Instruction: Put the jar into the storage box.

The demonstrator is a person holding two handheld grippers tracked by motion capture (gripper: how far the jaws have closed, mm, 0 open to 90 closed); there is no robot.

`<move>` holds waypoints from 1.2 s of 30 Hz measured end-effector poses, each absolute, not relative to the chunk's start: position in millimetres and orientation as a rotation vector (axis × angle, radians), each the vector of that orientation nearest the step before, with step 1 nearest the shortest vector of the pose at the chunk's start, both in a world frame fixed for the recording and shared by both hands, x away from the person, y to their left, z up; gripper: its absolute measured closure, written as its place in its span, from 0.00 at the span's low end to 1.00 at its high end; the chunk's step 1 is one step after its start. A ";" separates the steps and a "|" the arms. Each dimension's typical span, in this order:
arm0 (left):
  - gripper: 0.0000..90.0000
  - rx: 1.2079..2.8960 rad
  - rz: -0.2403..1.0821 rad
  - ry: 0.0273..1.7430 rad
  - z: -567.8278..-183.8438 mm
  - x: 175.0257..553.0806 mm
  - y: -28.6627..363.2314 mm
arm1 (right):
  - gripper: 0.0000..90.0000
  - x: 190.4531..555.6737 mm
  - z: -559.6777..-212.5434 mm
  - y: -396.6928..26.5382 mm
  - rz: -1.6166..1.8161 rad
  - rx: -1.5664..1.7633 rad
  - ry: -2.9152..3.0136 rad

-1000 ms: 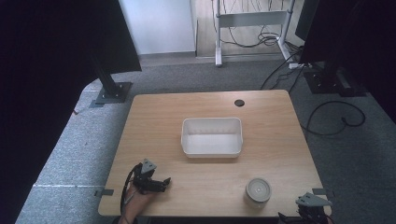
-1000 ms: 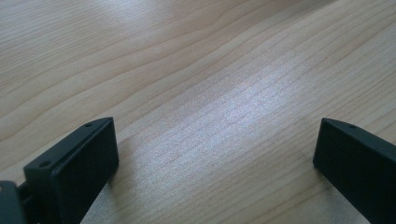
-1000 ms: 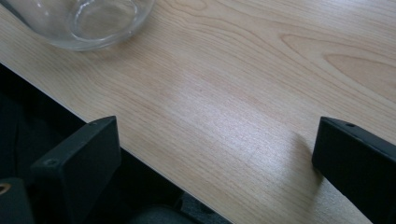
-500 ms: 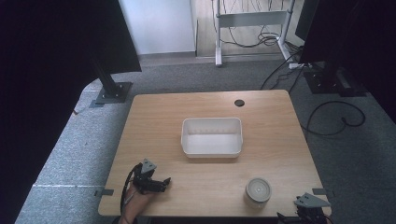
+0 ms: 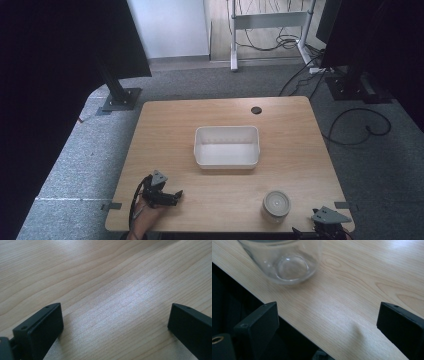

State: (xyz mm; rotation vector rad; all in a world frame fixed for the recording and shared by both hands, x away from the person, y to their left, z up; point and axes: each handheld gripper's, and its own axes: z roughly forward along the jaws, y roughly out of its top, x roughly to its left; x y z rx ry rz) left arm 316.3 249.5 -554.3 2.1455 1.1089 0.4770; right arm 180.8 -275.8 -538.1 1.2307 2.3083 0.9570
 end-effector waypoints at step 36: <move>0.00 2.145 0.477 1.109 -554.3 316.4 249.5 | 0.03 192.2 -522.4 -238.4 1.087 1.095 2.331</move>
